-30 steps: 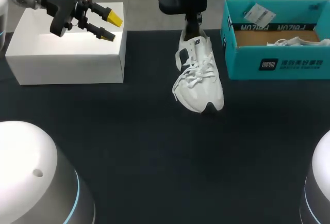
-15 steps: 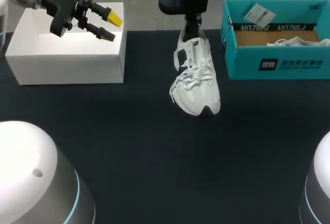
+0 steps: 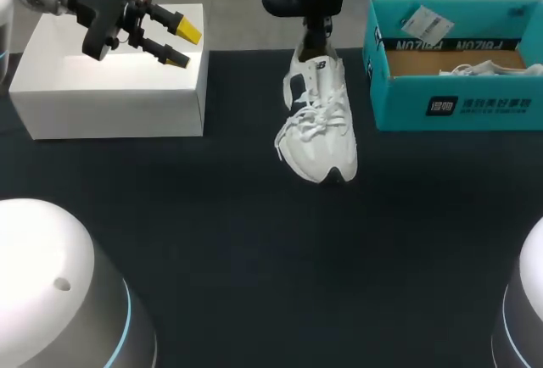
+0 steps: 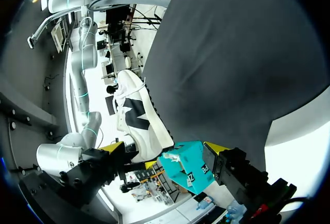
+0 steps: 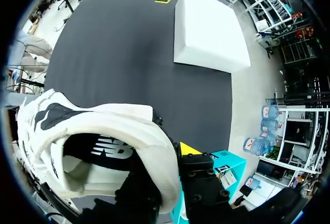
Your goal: Take the shoe out of the shoebox, open the shoe tongue, remove and reinsert the insole, then place the shoe into the shoebox
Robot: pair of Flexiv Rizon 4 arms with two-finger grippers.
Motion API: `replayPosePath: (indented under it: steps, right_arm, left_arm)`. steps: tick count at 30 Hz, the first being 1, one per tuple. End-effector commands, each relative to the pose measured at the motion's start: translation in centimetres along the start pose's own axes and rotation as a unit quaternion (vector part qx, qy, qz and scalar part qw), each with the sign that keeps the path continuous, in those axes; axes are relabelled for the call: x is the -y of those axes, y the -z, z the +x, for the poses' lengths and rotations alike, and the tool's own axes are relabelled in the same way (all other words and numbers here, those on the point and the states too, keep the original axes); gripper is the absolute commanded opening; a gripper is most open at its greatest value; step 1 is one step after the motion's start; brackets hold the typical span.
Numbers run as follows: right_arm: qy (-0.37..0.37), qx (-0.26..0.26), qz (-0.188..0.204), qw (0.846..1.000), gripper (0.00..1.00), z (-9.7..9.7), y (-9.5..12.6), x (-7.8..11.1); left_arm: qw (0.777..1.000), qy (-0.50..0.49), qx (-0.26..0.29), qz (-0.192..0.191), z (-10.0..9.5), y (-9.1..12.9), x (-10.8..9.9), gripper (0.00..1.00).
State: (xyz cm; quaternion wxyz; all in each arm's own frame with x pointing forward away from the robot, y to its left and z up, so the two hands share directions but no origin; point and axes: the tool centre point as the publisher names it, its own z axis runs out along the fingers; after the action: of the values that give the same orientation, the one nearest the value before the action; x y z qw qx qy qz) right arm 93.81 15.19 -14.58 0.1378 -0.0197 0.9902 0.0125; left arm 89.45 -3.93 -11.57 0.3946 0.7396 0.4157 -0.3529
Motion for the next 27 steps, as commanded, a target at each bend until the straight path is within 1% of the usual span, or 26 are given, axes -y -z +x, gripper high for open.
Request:
replayPosePath:
  steps: [1, 2, 3, 4, 5, 7, 9, 10, 11, 15, 19, 25, 27]
  right_arm:
    - [0.011, 0.008, -0.017, 1.000, 0.00, -0.6, 0.6, 4.0]
    - [0.014, 0.007, -0.003, 1.000, 0.00, -1.0, 0.6, 4.7]
    - [0.019, 0.010, 0.003, 1.000, 0.00, -1.4, 0.7, 5.3]
    - [0.021, 0.011, -0.001, 1.000, 0.00, -1.7, 0.8, 5.9]
    - [0.024, 0.011, 0.016, 1.000, 0.00, -2.0, 0.8, 6.7]
    - [0.028, 0.014, 0.012, 0.999, 0.00, -2.7, 1.0, 8.1]
    - [0.030, 0.013, 0.023, 0.999, 0.00, -3.2, 1.0, 9.5]
    - [0.032, 0.015, 0.020, 0.999, 0.00, -3.4, 1.0, 10.1]
    - [0.030, 0.013, 0.020, 0.999, 0.00, -3.7, 1.0, 11.2]
    - [0.029, 0.005, 0.024, 0.999, 0.00, -4.4, 0.8, 14.6]
    - [0.002, -0.011, 0.043, 0.999, 0.00, -5.0, 0.4, 18.6]
    - [-0.024, -0.012, 0.058, 0.998, 0.00, -5.6, -0.2, 23.3]
    - [-0.027, -0.007, 0.053, 0.998, 0.00, -5.9, -0.4, 24.7]
  left_arm:
    - [1.000, 0.000, -0.002, 0.001, 0.0, 0.0, 0.0, 1.00]
    - [1.000, 0.000, -0.002, 0.001, 0.0, 0.0, 0.0, 1.00]
    - [1.000, 0.000, -0.002, 0.001, 0.0, 0.0, 0.0, 1.00]
    - [1.000, 0.000, -0.002, 0.001, 0.0, 0.0, 0.0, 1.00]
    - [1.000, 0.000, -0.002, 0.001, 0.0, 0.0, 0.0, 1.00]
    - [1.000, 0.000, -0.002, 0.001, 0.0, 0.0, 0.0, 1.00]
    - [1.000, 0.000, -0.002, 0.001, 0.0, 0.0, 0.0, 1.00]
    - [1.000, 0.000, -0.002, 0.001, 0.0, 0.0, 0.0, 1.00]
    - [1.000, 0.000, -0.002, 0.001, 0.0, 0.0, 0.0, 1.00]
    - [1.000, 0.000, -0.002, 0.001, 0.0, 0.0, 0.0, 1.00]
    - [1.000, 0.000, -0.002, 0.001, 0.0, 0.0, 0.0, 1.00]
    - [1.000, 0.000, -0.002, 0.001, 0.0, 0.0, 0.0, 1.00]
    - [1.000, 0.000, -0.002, 0.001, 0.0, 0.0, 0.0, 1.00]
